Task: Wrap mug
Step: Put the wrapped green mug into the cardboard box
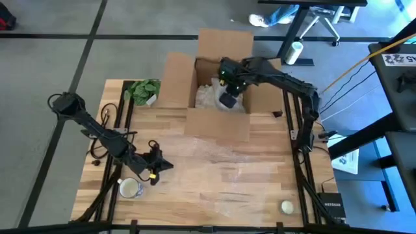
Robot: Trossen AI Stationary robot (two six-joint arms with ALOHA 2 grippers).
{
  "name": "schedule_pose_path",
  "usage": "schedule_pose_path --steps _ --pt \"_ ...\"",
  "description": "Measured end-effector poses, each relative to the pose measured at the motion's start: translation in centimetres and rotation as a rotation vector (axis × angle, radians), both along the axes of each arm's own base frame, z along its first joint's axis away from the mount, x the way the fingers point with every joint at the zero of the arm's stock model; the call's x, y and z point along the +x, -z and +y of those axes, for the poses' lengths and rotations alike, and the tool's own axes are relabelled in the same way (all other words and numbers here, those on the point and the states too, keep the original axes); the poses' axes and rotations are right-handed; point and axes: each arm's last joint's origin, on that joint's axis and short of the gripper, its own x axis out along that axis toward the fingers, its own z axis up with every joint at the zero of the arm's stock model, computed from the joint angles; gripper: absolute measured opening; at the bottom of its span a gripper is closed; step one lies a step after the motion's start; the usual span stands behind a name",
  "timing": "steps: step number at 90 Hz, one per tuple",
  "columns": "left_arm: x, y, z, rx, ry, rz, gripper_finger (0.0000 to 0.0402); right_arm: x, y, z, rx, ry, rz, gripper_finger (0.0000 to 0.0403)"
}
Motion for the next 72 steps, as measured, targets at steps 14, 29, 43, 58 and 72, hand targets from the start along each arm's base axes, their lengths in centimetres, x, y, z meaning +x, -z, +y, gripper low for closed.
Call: schedule_pose_path --steps 14,29,43,58,72 --pt "0.3 -0.1 0.4 0.008 -0.017 -0.006 0.0 0.3 3.9 0.0 0.035 -0.027 0.081 0.0" --pt "0.5 0.0 0.8 0.008 -0.024 -0.001 0.0 0.3 6.0 0.1 0.089 -0.055 0.094 0.0001" --pt "0.7 0.0 1.0 0.002 -0.022 0.004 0.0 0.4 6.1 0.1 0.089 -0.065 0.081 0.0022" --pt "0.7 0.0 1.0 0.002 -0.023 0.004 0.0 0.5 6.1 0.2 0.12 -0.089 0.061 0.0071" --pt "0.7 0.0 1.0 -0.001 -0.024 0.005 0.0 0.5 5.9 0.2 0.133 -0.095 0.054 0.012"
